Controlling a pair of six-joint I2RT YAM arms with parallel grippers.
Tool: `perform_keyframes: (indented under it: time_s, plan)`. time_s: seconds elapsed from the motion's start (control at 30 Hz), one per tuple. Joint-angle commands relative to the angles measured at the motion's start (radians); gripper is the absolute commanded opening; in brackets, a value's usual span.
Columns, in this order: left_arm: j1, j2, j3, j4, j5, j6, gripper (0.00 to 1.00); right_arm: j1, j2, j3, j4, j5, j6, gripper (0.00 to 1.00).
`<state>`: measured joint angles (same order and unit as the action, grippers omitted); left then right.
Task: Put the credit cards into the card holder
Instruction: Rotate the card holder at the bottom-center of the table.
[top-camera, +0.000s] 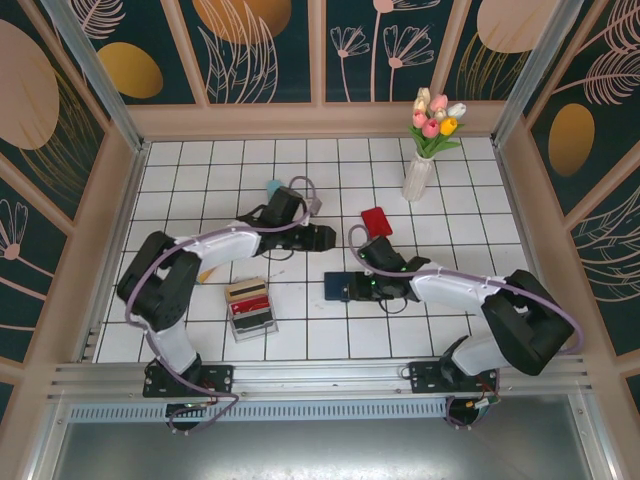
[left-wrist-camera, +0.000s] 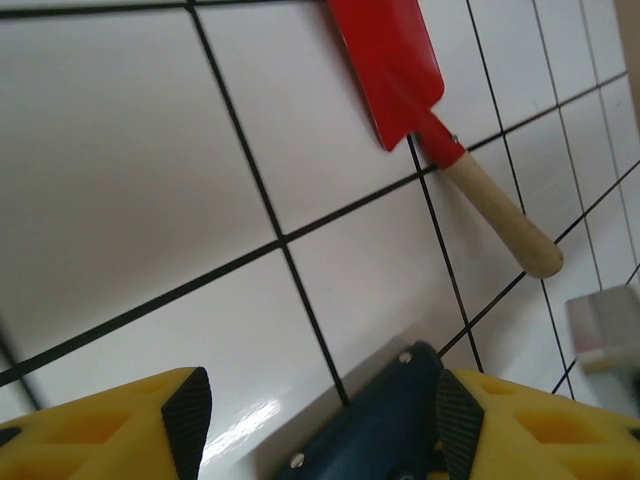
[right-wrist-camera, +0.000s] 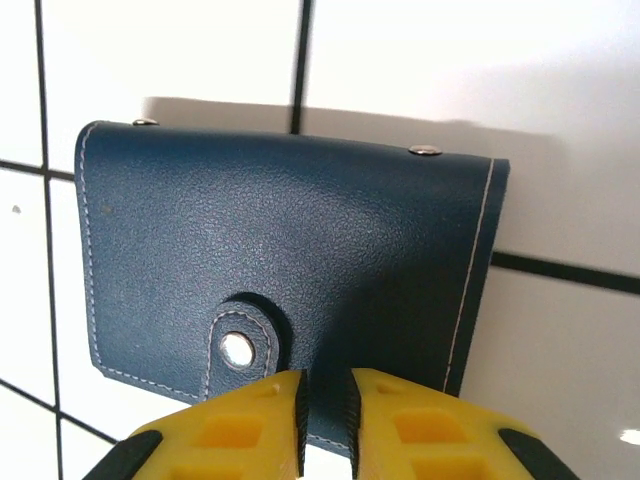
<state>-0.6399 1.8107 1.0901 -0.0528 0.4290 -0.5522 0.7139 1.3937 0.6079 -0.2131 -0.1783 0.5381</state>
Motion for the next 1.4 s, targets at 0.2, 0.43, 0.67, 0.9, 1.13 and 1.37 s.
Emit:
perform_keyframes:
  time_s: [0.2, 0.43, 0.67, 0.9, 1.13, 1.37]
  plan:
    - [-0.099, 0.170, 0.151, -0.098, 0.033, 0.054, 0.61, -0.099, -0.085, -0.046, -0.029, 0.002, -0.055, 0.24]
    - [-0.126, 0.213, 0.153, -0.105, 0.067, 0.056, 0.59, -0.104, -0.135, -0.108, -0.024, -0.023, 0.015, 0.24]
    - [-0.143, 0.175, 0.074, -0.100, 0.106, 0.037, 0.46, -0.109, -0.106, -0.130, 0.037, 0.000, 0.056, 0.22]
    - [-0.149, 0.053, -0.111, 0.043, 0.162, -0.053, 0.43, -0.126, 0.014, -0.063, 0.077, 0.008, 0.054, 0.21]
    - [-0.149, -0.004, -0.229, 0.180, 0.211, -0.129, 0.36, -0.127, 0.094, 0.000, 0.089, -0.007, 0.051, 0.21]
    - [-0.149, -0.027, -0.254, 0.273, 0.212, -0.192, 0.11, -0.125, 0.032, 0.027, 0.019, 0.048, 0.076, 0.24]
